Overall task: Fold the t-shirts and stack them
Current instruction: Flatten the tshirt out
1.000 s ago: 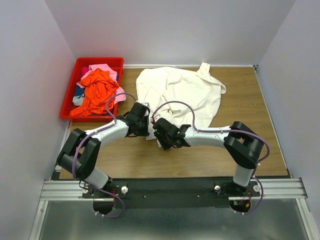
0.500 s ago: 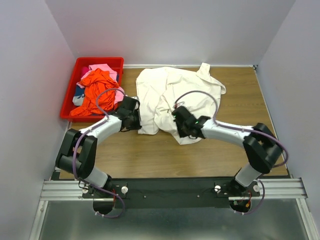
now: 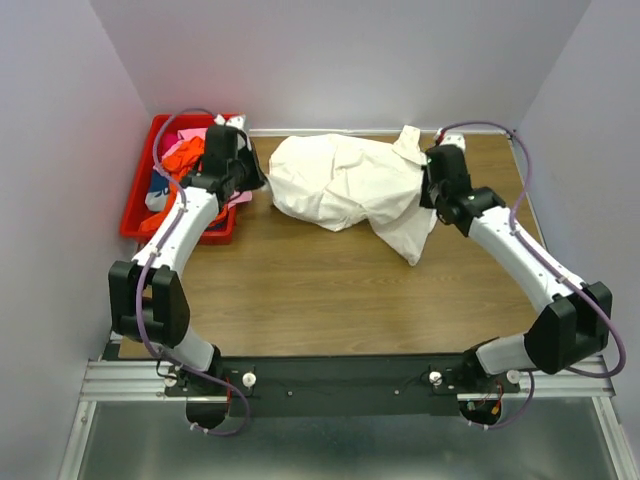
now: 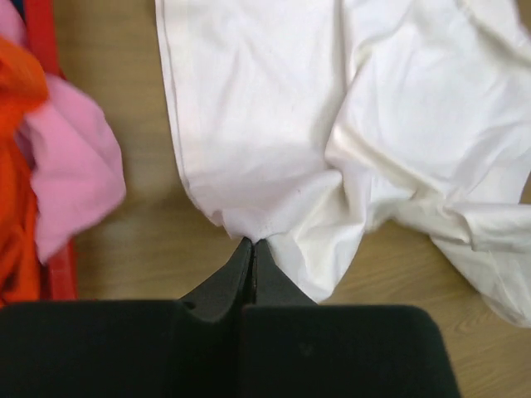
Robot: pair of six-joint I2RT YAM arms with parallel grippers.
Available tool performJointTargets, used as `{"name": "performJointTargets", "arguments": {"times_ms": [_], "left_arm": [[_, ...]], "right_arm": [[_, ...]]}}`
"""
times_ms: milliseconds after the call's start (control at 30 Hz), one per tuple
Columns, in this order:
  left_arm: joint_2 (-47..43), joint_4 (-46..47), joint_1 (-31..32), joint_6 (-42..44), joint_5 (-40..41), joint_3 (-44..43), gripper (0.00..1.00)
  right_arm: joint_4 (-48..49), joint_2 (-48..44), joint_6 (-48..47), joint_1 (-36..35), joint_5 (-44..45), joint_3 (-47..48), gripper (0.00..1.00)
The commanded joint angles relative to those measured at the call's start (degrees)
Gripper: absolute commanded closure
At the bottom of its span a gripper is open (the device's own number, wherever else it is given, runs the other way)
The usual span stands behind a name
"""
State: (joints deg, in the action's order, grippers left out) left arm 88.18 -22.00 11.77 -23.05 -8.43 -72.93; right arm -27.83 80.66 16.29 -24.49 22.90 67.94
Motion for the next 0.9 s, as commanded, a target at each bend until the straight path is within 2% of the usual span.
{"name": "performJointTargets", "arguments": {"times_ms": [0,100,233,267,400,533,700,867], "left_arm": [[3.3,-1.8,-2.1,1.0,-3.6,-10.5,1.00],[6.5,-1.8,-3.5,0.2,-5.3,-19.7,1.00],[12.2,-3.0,-5.4,-1.6,-8.4,-33.3,1.00],[13.4,-3.5,-5.8,-1.9,-10.6,-39.3,1.00],[17.5,-2.6,-5.9,-4.5,-15.8,-51.0,1.00],[15.1,4.3,-5.9,-8.1,-20.5,-52.9,1.00],[8.9,13.9,-5.9,-9.6,-22.8,-48.8,1.00],[0.5,21.0,-5.9,-10.0,-23.6,-42.8,1.00]], "right_arm": [[-1.9,-0.9,-5.6,5.8,2.8,9.9,1.00],[-1.8,1.9,-7.9,10.6,1.4,16.0,1.00],[-1.8,7.0,-10.8,14.8,0.0,30.4,1.00],[-1.8,9.3,-11.3,15.6,-0.7,32.8,1.00],[-1.8,14.1,-13.4,19.4,-2.5,45.9,1.00],[-1.7,16.3,-13.6,22.7,-5.9,57.8,1.00],[-1.1,16.5,-19.0,23.3,-8.4,69.7,1.00],[2.6,12.1,-21.7,23.3,-9.2,70.5,1.00]]}}
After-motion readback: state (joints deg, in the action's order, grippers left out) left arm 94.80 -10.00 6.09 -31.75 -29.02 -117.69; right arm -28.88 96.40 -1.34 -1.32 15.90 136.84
